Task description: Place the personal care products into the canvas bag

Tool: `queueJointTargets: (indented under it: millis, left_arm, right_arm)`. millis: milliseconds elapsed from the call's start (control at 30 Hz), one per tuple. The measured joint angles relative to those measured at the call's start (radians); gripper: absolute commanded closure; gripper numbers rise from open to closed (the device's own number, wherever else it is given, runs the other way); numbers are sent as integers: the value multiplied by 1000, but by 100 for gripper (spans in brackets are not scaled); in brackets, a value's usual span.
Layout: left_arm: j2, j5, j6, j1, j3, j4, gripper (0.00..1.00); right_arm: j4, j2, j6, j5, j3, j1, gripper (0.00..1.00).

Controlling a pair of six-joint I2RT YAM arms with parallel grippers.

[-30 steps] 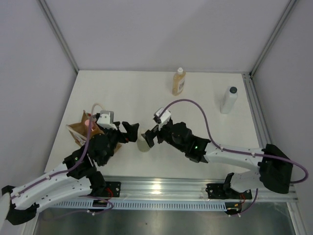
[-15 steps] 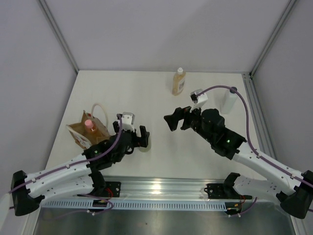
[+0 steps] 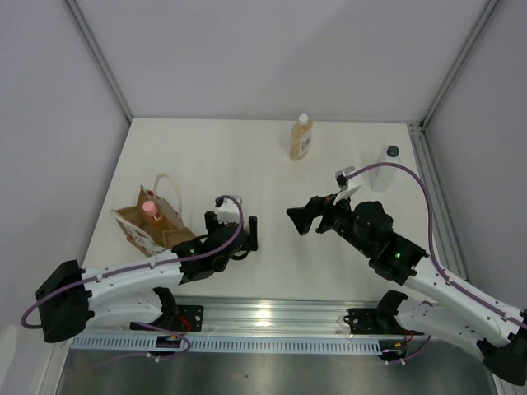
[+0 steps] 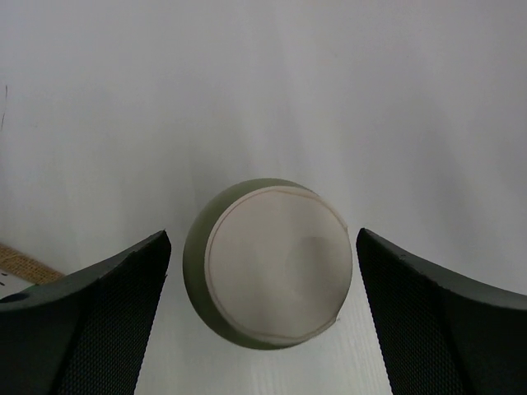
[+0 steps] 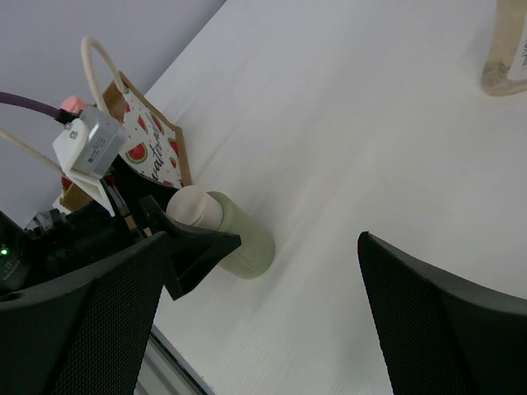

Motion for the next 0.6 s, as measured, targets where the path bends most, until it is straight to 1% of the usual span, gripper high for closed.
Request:
queueJointTargets:
  millis: [200, 333, 433, 500, 533, 567, 600]
  left_arm:
    - [105, -23, -8, -1, 0, 56, 7]
    - [142, -41, -11, -1, 0, 76, 9]
    - [166, -57, -21, -1, 0, 83, 12]
    - [182, -68, -28, -1, 0, 90, 18]
    - [186, -71, -30, -1, 0, 96, 23]
    - [191, -74, -36, -1, 0, 105, 43]
    - [192, -77, -40, -1, 0, 111, 54]
  right_arm:
    - [4, 4, 0, -1, -1, 0, 1]
    - [4, 4, 0, -3, -2, 0, 1]
    - [4, 4, 0, -3, -2, 0, 1]
    - [5, 3, 0, -3, -3, 0, 0]
    - [5, 3, 0, -3, -3, 0, 0]
    - [5, 3, 0, -3, -4, 0, 1]
    - [5, 3, 0, -3, -5, 0, 1]
